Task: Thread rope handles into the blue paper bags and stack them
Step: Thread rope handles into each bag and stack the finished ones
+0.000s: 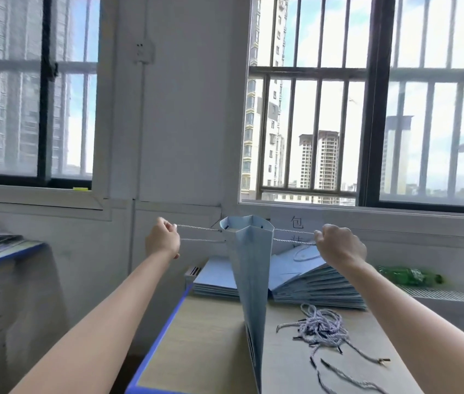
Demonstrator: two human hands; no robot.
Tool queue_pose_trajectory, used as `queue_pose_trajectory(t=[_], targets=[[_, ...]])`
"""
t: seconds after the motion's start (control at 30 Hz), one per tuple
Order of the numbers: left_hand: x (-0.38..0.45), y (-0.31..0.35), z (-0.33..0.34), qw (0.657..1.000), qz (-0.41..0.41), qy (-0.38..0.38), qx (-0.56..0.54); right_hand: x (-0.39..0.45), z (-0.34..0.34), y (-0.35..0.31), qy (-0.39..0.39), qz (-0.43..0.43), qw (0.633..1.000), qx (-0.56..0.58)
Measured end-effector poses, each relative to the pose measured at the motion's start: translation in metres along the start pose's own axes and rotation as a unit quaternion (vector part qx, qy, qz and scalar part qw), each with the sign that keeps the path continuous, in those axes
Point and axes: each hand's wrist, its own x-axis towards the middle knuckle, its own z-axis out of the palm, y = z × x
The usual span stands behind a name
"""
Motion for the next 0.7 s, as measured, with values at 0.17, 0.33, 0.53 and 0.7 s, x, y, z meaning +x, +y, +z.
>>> queue_pose_trajectory(t=[0.17, 0.33, 0.53, 0.7], targets=[[0.005, 0.010, 0.004, 0.998, 0.040, 0.046, -0.008, 0.006, 0.000, -0.006, 0.039, 0.013, 0.999, 0.009], [-0.016, -0.012, 0.016, 0.991, 0.040, -0.095, 0.083, -0.009, 0.027, -0.001, -0.079, -0.022, 0.996, -0.045], [-0.052, -0.039, 0.045, 0.965, -0.033, -0.261, -0.007, -0.036, 0.075, 0.011, -0.249, -0.047, 0.967, 0.009], [-0.057, -0.046, 0.060, 0.965, -0.051, -0.256, -0.019, -0.042, 0.077, -0.001, -0.251, -0.057, 0.964, 0.069]])
